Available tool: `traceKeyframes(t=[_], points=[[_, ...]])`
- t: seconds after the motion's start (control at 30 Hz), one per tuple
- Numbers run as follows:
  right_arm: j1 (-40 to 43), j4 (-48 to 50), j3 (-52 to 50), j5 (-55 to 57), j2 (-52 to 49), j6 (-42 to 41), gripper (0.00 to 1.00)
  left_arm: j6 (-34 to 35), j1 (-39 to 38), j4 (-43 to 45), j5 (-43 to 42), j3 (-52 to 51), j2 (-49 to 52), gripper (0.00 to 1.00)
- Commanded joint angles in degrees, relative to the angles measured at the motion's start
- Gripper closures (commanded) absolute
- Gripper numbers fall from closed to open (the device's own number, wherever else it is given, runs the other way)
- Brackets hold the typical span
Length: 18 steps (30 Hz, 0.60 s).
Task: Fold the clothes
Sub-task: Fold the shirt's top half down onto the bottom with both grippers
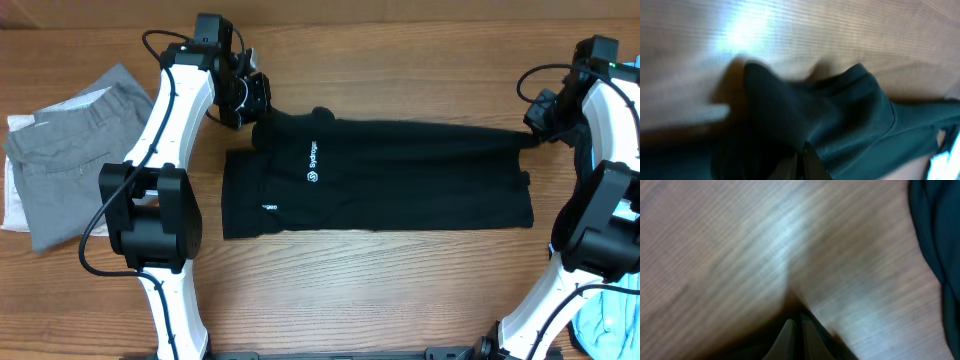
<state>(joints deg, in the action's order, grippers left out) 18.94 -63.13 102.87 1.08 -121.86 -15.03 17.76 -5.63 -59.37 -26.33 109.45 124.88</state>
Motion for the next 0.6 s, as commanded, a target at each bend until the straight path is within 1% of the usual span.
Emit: traceKeyframes(t=[0.0, 0.2, 0.3, 0.37, 0.4, 0.57], points=[[1.6, -2.7, 1.1, 1.7, 1.4, -0.5, 0.96, -2.4, -0.9, -5.6, -2.3, 0.7, -2.9, 0.96], [2.1, -6.5, 1.1, 2.5, 1.4, -0.4, 0.96, -6.3, -4.6, -17.0, -1.7, 0.7, -3.1, 0.96], [2.2, -8.6, 1.1, 3.9, 1.4, -0.4, 0.96, -8.3, -5.3, -22.1, -0.9, 0.7, -3.1, 0.96], [2.1, -9.2, 1.0, 4.0, 1.4, -0.4, 0.96, -9.0, -5.3, -24.3, 0.3, 0.7, -3.1, 0.96], [2.1, -9.9, 1.0, 4.0, 1.4, -0.4, 0.95, -9.4, -5.2, -26.4, 2.6, 0.7, -3.2, 0.96], [2.1, -11.3, 0.5, 5.6, 1.4, -0.4, 0.95, -12.5, -5.3, -31.2, 5.3, 0.7, -4.0, 0.96]])
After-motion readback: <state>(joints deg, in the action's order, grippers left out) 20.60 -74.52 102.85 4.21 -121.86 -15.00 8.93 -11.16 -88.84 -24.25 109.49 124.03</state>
